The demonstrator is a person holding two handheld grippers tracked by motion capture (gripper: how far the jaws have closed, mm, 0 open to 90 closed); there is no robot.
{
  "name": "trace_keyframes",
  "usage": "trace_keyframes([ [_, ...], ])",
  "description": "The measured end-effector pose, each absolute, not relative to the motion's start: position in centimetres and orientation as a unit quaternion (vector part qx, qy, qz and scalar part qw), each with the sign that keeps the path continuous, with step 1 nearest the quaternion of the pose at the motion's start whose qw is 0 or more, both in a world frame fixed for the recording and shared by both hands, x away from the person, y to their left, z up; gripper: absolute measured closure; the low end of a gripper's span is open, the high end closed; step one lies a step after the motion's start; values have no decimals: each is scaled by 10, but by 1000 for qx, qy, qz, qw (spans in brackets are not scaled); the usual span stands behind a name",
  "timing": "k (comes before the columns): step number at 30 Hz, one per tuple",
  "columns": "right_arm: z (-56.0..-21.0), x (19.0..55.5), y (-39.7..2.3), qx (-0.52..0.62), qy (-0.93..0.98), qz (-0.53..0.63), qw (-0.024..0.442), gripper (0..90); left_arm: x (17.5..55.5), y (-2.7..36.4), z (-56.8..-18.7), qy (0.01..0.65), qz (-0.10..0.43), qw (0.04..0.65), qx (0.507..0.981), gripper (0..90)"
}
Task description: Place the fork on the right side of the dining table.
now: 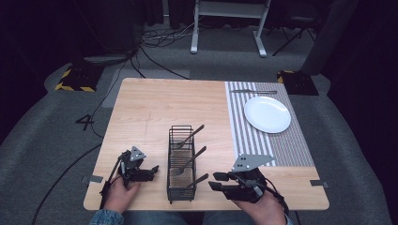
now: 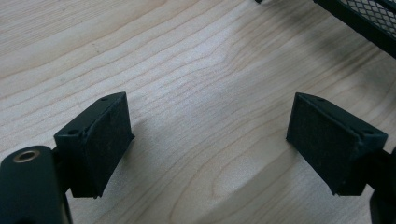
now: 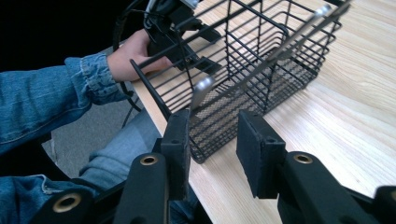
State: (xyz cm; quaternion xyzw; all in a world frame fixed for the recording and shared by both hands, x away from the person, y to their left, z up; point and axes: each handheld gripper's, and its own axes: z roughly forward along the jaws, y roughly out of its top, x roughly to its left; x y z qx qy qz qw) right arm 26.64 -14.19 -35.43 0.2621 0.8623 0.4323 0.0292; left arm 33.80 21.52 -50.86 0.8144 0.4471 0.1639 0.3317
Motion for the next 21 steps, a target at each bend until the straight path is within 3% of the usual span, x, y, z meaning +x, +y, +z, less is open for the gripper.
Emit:
trace_keyframes([
  [12, -352, 274, -128, 252, 866, 432, 12, 695, 338, 215, -509, 447, 164, 332, 814, 140],
  [21, -353, 280, -119, 255, 869, 424, 3, 789, 338, 215, -509, 447, 164, 332, 814, 141],
])
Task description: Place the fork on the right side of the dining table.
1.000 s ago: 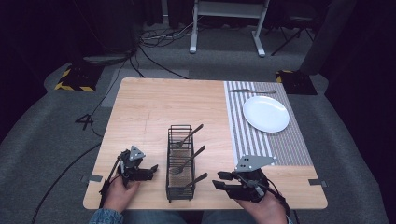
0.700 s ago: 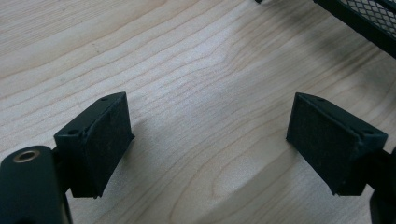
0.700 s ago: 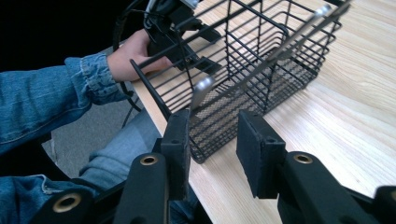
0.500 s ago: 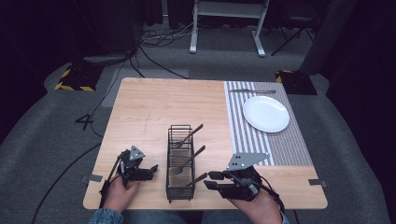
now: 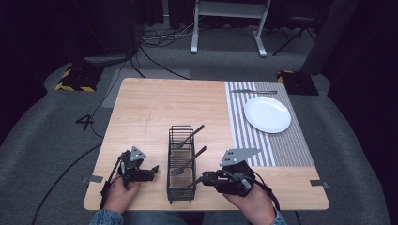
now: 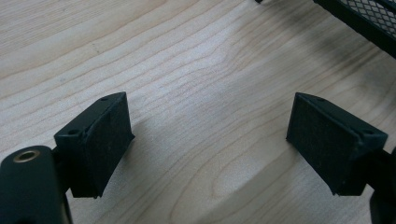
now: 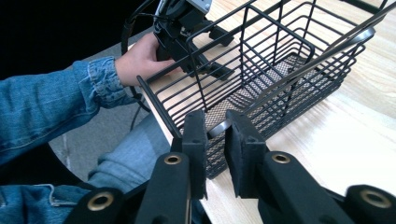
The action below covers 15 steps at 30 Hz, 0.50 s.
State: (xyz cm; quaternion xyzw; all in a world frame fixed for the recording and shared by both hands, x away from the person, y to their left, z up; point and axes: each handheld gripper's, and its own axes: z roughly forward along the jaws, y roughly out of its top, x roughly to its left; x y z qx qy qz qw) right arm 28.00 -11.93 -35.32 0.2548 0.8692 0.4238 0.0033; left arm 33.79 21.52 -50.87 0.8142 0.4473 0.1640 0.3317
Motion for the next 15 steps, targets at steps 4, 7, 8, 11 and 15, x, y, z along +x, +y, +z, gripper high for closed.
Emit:
trace_keyframes([
  [4, -351, 277, -118, 252, 870, 424, 9, 805, 338, 215, -509, 447, 164, 332, 814, 140],
  [7, -349, 275, -117, 249, 870, 424, 17, 823, 338, 215, -509, 447, 164, 332, 814, 140],
  [8, -348, 274, -116, 249, 870, 424, 19, 844, 338, 215, -509, 447, 164, 332, 814, 141],
  [11, -343, 273, -117, 246, 869, 428, 28, 866, 338, 215, -509, 447, 164, 332, 814, 141],
  [15, -341, 273, -116, 247, 867, 433, 29, 867, 338, 215, -509, 447, 164, 332, 814, 140],
])
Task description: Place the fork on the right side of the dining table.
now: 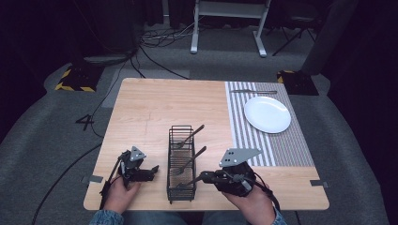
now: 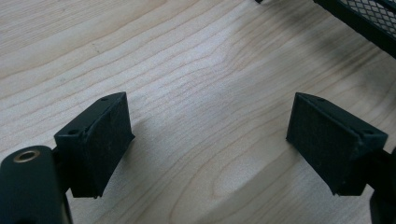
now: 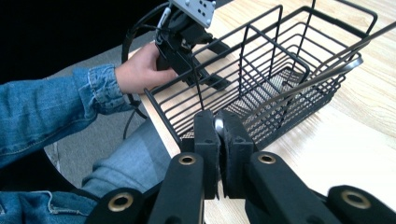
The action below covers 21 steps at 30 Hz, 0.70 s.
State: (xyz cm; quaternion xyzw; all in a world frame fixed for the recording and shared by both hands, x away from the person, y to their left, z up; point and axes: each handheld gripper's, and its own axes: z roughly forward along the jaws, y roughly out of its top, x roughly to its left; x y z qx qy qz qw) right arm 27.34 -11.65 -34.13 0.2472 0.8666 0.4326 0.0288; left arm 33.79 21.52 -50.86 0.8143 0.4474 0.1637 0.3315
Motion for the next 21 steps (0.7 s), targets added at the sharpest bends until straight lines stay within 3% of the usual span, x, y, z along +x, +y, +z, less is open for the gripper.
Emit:
trace_keyframes([
  [21, -302, 271, -142, 245, 839, 484, 30, 868, 338, 215, -508, 446, 162, 331, 816, 140],
])
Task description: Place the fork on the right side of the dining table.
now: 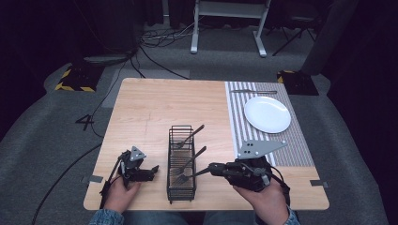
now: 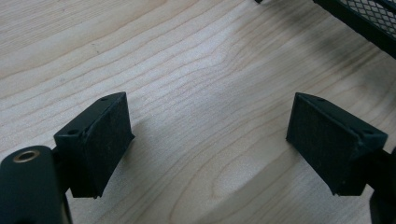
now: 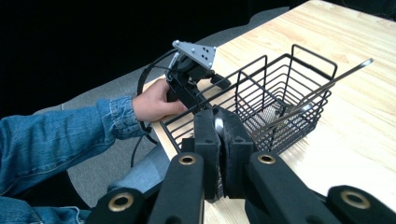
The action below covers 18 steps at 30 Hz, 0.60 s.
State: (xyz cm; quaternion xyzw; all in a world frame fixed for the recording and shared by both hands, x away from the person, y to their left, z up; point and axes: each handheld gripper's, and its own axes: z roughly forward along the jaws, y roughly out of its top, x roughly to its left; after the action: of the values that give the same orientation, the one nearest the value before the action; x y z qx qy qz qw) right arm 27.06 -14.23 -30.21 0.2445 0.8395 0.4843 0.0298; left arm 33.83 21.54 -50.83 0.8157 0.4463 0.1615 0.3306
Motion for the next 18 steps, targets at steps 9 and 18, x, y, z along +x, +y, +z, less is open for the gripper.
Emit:
trace_keyframes([
  [9, -284, 264, -160, 243, 827, 505, 35, 868, 341, 215, -508, 442, 160, 332, 817, 139],
  [18, -265, 260, -185, 250, 812, 524, 50, 868, 341, 214, -509, 443, 161, 333, 817, 139],
])
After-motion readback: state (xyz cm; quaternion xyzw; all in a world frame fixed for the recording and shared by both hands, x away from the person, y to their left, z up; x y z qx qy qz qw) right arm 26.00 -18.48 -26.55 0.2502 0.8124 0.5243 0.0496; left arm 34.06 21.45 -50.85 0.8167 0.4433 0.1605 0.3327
